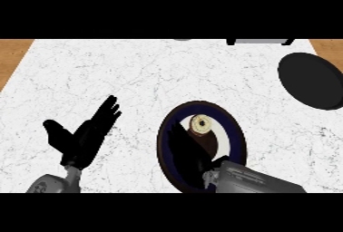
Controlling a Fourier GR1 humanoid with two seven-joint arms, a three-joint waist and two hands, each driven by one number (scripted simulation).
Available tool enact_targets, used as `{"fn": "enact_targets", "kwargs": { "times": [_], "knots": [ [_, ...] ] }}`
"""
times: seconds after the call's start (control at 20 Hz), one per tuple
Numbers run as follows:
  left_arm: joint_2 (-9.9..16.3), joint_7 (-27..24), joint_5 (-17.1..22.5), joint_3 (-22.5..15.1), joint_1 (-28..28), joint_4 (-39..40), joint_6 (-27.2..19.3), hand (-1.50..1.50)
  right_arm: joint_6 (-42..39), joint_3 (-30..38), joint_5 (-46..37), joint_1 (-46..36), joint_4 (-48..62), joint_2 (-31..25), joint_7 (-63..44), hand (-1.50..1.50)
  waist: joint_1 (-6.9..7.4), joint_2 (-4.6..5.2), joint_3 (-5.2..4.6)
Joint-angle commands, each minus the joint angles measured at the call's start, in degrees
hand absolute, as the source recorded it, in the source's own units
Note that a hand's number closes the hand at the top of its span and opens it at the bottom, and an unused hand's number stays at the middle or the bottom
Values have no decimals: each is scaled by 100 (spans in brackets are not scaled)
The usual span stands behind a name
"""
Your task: Pick the cupcake from the plate and place it in the pan
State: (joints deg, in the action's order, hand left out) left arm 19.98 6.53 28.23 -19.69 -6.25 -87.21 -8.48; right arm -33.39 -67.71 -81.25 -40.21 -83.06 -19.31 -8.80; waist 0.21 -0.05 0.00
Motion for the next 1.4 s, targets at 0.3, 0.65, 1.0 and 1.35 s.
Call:
{"fn": "enact_targets", "kwargs": {
  "times": [0.3,0.65,1.0,1.35],
  "knots": [
    [-286,301,-374,292,-266,15,52,0,786,579,-873,288,725,116,586,-150,-7,5,0],
    [-273,228,-446,459,245,-219,415,0,941,1147,-1350,147,1219,398,1127,-150,16,1,0],
    [-713,629,-773,279,18,-458,-58,0,2182,1202,-1761,-110,2033,670,1715,150,31,8,2],
    [-498,202,-650,592,378,-182,118,0,1920,3825,200,1324,2004,835,114,150,-579,21,52]
  ]
}}
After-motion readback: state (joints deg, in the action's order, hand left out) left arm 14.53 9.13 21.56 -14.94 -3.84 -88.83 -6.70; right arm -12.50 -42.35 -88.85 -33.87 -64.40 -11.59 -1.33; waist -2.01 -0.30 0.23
